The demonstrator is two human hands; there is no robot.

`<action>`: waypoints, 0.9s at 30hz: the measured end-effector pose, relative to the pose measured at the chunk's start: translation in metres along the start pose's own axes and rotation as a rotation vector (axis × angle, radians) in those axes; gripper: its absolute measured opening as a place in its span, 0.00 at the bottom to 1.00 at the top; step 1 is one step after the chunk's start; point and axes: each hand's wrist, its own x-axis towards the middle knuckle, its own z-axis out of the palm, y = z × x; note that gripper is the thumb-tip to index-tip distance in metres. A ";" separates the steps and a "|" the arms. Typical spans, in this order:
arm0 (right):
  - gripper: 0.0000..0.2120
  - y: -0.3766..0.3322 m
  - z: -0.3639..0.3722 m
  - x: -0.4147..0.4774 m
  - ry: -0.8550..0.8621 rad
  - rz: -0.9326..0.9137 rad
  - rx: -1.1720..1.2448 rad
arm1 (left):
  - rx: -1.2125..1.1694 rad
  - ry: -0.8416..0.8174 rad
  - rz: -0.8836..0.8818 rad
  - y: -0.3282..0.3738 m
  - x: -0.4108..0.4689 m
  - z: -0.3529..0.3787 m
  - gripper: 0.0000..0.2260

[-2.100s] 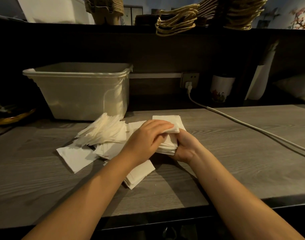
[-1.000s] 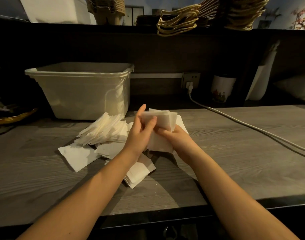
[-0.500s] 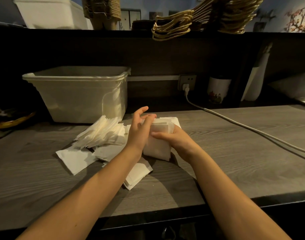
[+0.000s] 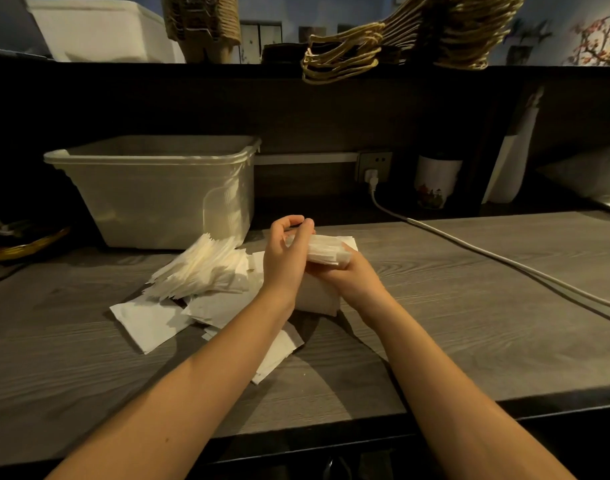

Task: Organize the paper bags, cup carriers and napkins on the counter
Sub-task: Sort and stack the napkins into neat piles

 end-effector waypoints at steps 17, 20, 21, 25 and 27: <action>0.14 0.005 -0.009 0.002 0.093 0.167 0.277 | -0.013 -0.034 0.017 -0.007 -0.001 -0.011 0.12; 0.15 0.005 -0.010 0.002 0.118 0.185 0.412 | 0.185 -0.203 -0.028 -0.010 -0.010 -0.012 0.16; 0.15 0.006 -0.008 0.003 0.122 0.181 0.387 | 0.264 -0.235 -0.029 -0.011 -0.012 -0.010 0.17; 0.14 0.006 -0.002 0.003 0.163 0.188 0.370 | 0.367 -0.287 -0.003 -0.014 -0.012 -0.009 0.16; 0.12 0.007 -0.004 0.004 0.177 0.176 0.358 | 0.436 -0.321 0.035 -0.016 -0.011 -0.009 0.15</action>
